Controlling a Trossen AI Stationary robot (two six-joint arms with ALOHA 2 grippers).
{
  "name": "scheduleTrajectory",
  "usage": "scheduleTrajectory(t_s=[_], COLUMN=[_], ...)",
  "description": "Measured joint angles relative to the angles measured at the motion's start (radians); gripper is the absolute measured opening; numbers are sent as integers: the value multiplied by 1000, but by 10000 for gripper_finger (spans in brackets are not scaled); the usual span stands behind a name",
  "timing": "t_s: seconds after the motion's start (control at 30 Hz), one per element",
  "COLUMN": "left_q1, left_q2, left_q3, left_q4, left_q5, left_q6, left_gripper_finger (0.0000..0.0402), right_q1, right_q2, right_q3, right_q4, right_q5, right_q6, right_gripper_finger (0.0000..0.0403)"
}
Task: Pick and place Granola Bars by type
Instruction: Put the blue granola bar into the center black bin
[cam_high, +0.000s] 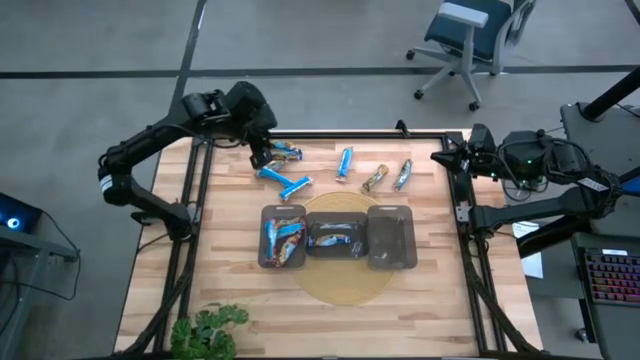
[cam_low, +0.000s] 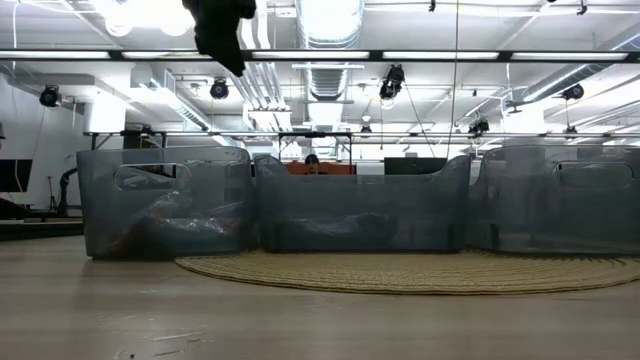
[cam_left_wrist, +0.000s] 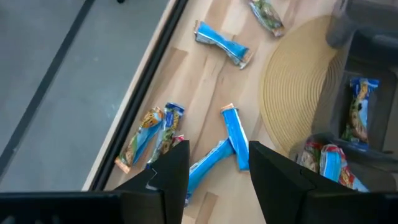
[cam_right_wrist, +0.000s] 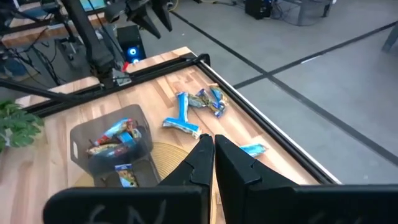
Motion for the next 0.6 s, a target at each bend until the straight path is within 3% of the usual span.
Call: scheduleTrajectory(t_s=[0.6], left_q1=[7], left_q2=[136], left_q3=[0], left_q4=[-111], left_q5=[15], left_q6=[109], left_gripper_finger=[147], right_q1=[0], right_q2=[0], right_q3=[0], right_q4=[0], right_q5=[0], right_q6=[-1], right_gripper_finger=[8])
